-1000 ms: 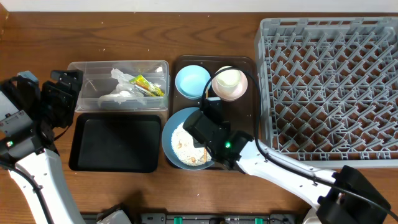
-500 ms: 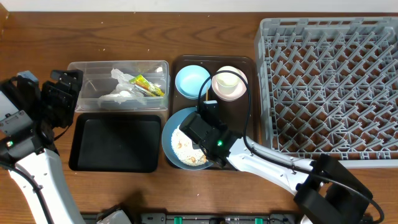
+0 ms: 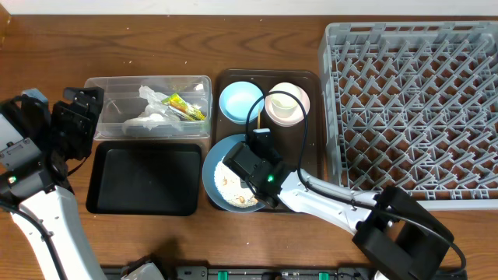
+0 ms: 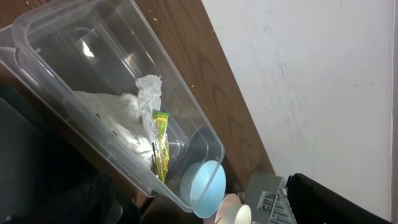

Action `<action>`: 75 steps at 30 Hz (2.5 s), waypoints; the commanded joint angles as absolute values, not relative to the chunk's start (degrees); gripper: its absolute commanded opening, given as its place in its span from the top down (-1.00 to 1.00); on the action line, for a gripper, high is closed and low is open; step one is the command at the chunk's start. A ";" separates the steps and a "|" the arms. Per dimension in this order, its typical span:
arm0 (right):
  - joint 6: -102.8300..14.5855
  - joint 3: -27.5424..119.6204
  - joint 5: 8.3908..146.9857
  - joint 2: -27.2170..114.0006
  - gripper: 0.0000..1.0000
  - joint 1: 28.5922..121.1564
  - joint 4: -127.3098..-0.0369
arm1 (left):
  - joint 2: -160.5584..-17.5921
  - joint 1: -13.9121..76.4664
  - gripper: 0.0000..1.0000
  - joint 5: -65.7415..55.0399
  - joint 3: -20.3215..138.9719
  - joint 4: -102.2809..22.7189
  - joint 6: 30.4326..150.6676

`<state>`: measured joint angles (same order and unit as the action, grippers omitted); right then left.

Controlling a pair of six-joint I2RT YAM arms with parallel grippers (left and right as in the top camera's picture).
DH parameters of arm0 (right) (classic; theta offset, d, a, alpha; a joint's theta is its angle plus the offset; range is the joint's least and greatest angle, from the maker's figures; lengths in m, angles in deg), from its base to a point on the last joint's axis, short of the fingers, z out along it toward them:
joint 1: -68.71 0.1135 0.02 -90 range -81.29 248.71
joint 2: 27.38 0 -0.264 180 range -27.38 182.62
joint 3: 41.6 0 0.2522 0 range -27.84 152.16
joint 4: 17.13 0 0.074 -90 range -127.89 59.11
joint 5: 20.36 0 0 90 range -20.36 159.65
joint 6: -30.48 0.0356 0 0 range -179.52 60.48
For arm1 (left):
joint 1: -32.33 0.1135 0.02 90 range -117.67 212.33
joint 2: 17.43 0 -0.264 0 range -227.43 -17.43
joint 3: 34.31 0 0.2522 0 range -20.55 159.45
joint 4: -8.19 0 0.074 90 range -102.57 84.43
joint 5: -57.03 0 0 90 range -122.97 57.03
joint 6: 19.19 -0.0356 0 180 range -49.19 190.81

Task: Sort waste into correct bins and load items into the dishwasher rack
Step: 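Grasp the second chopstick with the right gripper, then carry the chopstick to the rack and release it upright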

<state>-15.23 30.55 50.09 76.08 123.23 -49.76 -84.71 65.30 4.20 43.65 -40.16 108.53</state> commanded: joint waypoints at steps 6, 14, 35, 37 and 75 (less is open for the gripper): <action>-15.64 30.66 48.43 76.12 0.48 123.43 -49.41 | -84.74 65.65 -0.82 4.73 44.18 -40.27 108.64; -15.66 30.66 48.45 76.12 0.61 123.50 -49.54 | -84.74 65.65 -0.82 4.73 44.18 -40.27 108.64; -18.70 30.66 46.95 65.19 0.98 121.20 -49.48 | -84.74 65.63 -0.82 4.73 44.18 -40.29 108.64; -22.02 30.66 46.77 62.02 0.98 120.50 -49.48 | -84.74 65.65 -0.82 4.73 44.18 -40.29 108.64; -52.91 30.66 75.95 61.89 0.98 75.02 -52.84 | -84.76 65.65 -0.82 4.73 44.18 -40.27 108.64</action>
<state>-51.66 30.58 75.32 60.01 75.48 -53.50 -84.71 65.30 4.20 43.68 -40.19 108.53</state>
